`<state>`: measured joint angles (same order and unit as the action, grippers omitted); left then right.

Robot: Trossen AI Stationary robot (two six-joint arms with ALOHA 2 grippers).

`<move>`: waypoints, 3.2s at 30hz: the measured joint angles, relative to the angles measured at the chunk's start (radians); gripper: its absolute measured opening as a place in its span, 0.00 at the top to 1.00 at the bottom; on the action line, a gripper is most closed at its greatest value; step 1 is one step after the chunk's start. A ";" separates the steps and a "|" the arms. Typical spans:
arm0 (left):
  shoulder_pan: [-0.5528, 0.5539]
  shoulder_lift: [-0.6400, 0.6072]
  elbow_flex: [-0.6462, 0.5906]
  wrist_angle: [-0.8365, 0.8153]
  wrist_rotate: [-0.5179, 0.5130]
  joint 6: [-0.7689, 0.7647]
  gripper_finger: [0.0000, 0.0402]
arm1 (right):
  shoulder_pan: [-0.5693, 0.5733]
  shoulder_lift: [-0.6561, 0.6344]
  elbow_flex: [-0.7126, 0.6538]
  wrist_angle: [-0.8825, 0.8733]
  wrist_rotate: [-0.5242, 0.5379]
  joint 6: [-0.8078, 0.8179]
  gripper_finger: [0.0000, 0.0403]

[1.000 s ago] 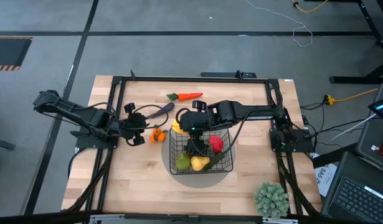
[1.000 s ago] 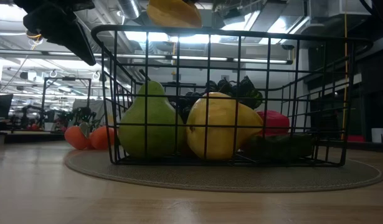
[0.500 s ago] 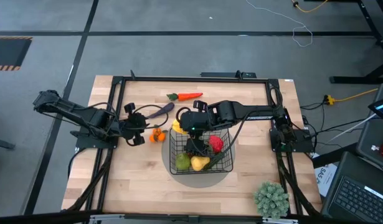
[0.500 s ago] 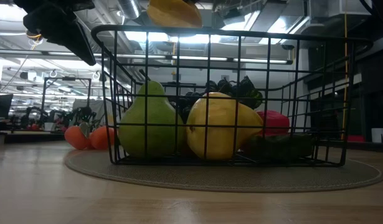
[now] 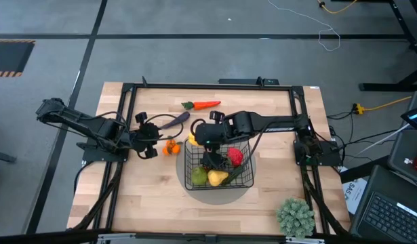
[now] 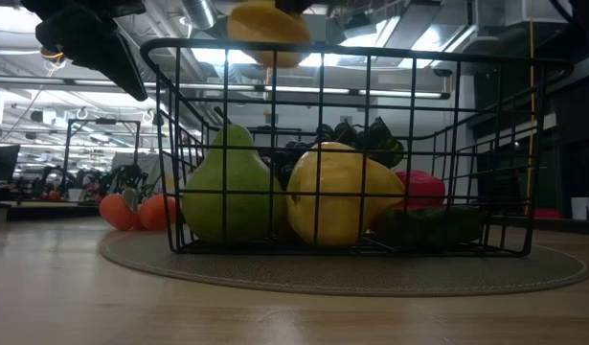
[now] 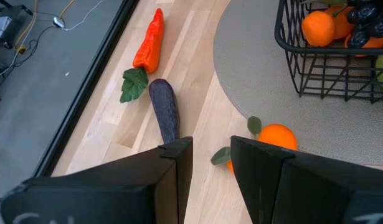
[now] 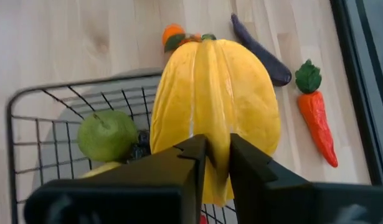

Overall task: Build produce basket
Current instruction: Put the yellow starfruit into the black wire basket, then put the orange tangerine into the black wire basket

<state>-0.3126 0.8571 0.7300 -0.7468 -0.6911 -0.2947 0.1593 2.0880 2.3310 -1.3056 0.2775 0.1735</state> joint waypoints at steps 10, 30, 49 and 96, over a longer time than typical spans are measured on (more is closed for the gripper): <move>0.000 0.000 0.000 0.000 0.000 0.000 0.76 | 0.000 0.011 0.000 0.000 0.000 -0.024 0.76; 0.000 0.000 0.000 0.000 0.000 0.000 0.76 | 0.000 0.011 0.000 0.000 0.000 -0.022 0.76; 0.000 0.015 -0.016 -0.019 0.252 -0.218 0.76 | 0.000 0.011 0.000 -0.028 0.000 -0.022 0.76; 0.391 0.149 -0.059 0.081 0.450 -0.017 0.88 | -0.006 0.011 0.000 -0.129 0.072 0.063 0.76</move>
<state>0.0784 1.0057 0.6713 -0.6657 -0.2408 -0.3115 0.1531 2.0995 2.3310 -1.4346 0.3497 0.2363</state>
